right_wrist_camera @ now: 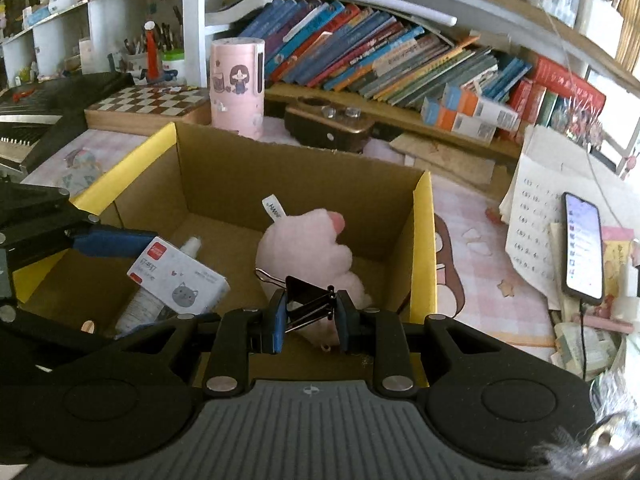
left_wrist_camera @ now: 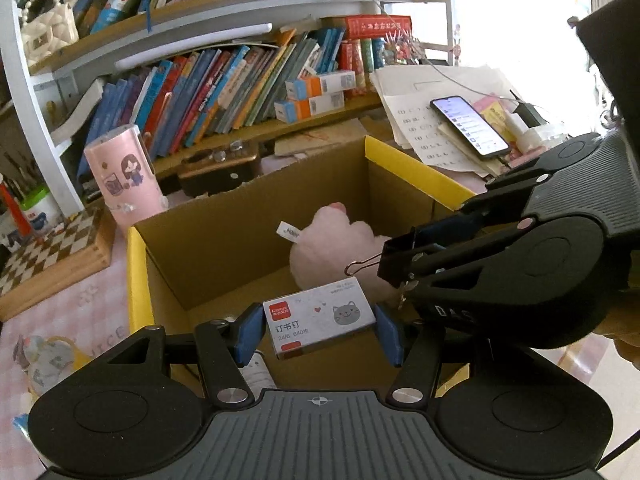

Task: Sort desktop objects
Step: 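Lower the white box into the yellow box with the left tool while the right tool drops the clip in, then open both tools and withdraw them from the yellow box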

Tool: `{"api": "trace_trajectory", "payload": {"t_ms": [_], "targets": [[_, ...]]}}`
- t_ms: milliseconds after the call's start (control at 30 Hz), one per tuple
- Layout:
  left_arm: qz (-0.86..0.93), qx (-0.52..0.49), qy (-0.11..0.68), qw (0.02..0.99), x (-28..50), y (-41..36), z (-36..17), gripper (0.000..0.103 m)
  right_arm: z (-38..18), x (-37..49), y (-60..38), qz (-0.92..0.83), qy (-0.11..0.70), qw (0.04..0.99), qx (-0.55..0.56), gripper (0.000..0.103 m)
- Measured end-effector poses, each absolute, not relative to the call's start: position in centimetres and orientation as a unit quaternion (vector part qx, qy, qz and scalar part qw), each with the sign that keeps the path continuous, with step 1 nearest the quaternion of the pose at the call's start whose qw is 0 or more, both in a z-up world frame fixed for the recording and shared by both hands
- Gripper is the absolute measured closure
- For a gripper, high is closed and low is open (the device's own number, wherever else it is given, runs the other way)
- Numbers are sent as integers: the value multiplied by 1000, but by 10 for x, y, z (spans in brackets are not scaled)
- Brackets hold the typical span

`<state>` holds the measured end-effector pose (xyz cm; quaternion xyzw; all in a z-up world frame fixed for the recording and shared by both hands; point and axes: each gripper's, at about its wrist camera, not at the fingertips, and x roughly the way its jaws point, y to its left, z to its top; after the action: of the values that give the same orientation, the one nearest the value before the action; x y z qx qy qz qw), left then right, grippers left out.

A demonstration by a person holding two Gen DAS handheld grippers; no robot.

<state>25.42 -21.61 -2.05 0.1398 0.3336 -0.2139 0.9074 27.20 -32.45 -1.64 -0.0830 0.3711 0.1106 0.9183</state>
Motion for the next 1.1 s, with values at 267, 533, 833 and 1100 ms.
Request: {"api": "trace_trajectory", "payload": {"t_ms": [267, 533, 833, 1100], "targets": [[-216, 126, 343, 906, 257, -214, -21, 44, -19, 277, -326, 118, 382, 914, -75, 80], [-211, 130, 341, 907, 257, -214, -21, 41, -19, 278, -326, 119, 383, 913, -79, 77], [-198, 137, 339, 910, 250, -210, -14, 28, -7, 267, -333, 108, 360, 924, -63, 62], [-189, 138, 313, 920, 235, -204, 3, 18, 15, 242, -338, 95, 321, 941, -47, 56]]}}
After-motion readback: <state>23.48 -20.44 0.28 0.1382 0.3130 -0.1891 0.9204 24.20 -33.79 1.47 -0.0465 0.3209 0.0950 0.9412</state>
